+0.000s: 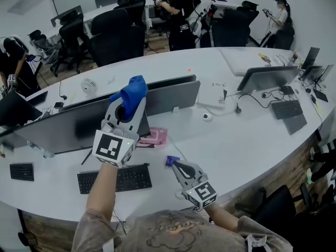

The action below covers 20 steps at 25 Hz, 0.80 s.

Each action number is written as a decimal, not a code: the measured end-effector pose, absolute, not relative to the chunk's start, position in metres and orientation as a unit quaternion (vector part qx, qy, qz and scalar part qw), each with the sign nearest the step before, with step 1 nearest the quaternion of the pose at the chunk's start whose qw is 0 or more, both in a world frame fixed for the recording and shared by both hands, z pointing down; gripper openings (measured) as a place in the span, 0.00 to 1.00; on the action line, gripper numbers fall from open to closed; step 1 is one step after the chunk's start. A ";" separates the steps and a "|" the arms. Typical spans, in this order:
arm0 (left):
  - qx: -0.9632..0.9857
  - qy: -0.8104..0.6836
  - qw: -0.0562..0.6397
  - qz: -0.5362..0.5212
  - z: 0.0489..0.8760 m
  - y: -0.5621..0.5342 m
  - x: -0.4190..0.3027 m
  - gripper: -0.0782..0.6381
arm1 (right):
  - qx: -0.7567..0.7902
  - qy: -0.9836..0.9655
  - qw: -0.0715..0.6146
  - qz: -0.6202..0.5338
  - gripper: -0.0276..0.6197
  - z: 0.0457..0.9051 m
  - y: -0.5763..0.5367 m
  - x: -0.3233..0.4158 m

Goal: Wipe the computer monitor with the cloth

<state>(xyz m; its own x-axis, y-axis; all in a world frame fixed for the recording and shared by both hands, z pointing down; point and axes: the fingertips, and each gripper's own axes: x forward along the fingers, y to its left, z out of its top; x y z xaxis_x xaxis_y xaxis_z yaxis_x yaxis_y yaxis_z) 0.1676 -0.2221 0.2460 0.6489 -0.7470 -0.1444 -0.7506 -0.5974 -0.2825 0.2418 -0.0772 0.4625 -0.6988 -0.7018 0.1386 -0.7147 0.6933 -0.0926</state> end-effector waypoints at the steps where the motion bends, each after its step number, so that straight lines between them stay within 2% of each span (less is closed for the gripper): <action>1: -0.893 0.420 0.161 0.007 0.246 -0.219 0.164 0.18 | 0.385 -0.919 0.045 0.070 0.08 0.462 -0.078 0.240; 9: -0.881 0.449 0.144 0.025 0.255 -0.186 0.104 0.18 | 0.355 -0.931 0.053 0.064 0.08 0.460 -0.074 0.199; 20: -0.829 0.548 0.108 0.007 0.292 -0.133 -0.043 0.18 | 0.278 -0.957 0.061 0.054 0.08 0.462 -0.060 0.101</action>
<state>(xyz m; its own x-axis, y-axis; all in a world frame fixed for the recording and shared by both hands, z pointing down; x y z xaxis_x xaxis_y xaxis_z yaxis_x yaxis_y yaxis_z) -0.0427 -0.1326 0.2917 0.3988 -0.9078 -0.1298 -0.9109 -0.3758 -0.1705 0.1013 -0.0597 0.4617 -0.8377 -0.5261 0.1464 -0.5392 0.8394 -0.0689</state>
